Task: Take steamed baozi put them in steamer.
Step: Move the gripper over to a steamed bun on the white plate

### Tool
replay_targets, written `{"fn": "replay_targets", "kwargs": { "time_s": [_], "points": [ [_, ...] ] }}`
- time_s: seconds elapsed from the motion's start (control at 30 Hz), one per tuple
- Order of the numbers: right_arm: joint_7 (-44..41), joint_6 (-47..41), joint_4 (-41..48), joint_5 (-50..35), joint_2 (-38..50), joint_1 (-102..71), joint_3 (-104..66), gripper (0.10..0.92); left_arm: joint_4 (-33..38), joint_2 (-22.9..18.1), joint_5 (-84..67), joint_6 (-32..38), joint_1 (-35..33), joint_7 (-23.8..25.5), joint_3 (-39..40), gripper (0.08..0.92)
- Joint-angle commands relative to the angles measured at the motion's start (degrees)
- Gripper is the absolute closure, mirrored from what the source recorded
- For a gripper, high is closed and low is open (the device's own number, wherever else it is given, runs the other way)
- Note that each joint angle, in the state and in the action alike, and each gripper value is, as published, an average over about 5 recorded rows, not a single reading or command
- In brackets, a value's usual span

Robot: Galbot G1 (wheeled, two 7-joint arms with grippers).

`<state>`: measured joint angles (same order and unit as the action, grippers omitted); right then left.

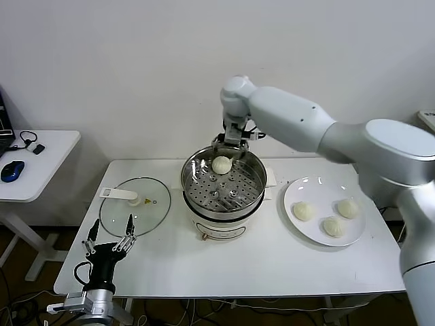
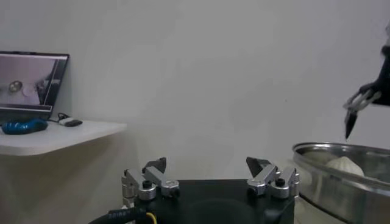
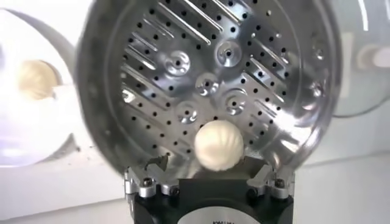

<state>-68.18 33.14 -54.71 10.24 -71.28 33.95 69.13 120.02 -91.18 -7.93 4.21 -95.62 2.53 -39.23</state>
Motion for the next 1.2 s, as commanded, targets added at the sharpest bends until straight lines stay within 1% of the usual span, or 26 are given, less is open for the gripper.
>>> {"fn": "replay_targets", "kwargs": {
  "time_s": [0.03, 0.17, 0.3, 0.47, 0.63, 0.93, 1.2],
  "points": [
    [-1.78, -12.81, -4.35, -16.74, 14.45, 8.06, 7.58, 0.203, 0.0, 0.34, -0.12, 0.24, -0.52, 0.03, 0.05, 0.177],
    [-3.26, -19.43, -0.37, -20.9, 18.35, 7.91, 9.18, 0.203, 0.12, 0.7, -0.45, 0.47, -1.17, 0.01, -0.16, 0.177],
    [-3.64, -24.33, 1.66, -24.73, 20.95, 7.0, 10.48, 0.203, 0.3, 0.73, -0.52, 0.63, -1.53, 0.0, -0.14, 0.177],
    [-3.29, -30.87, 0.99, -28.15, 24.27, 3.23, 10.91, 0.203, 0.86, 0.76, -0.49, 0.79, -2.18, 0.02, -0.1, 0.177],
    [-2.15, -35.69, -0.51, -29.01, 27.03, -2.45, 9.95, 0.203, 1.18, 0.66, -0.48, 0.97, -2.77, 0.0, -0.14, 0.177],
    [-0.2, -38.94, -0.89, -27.9, 28.51, -10.5, 6.98, 0.203, 1.23, 0.53, -0.82, 0.98, -3.17, -0.06, -0.14, 0.177],
    [0.13, -39.84, 0.16, -25.63, 26.23, -14.97, 4.38, 0.203, 0.47, 0.39, -0.71, 1.13, -3.01, -0.1, -0.01, 0.177]
  ]
}}
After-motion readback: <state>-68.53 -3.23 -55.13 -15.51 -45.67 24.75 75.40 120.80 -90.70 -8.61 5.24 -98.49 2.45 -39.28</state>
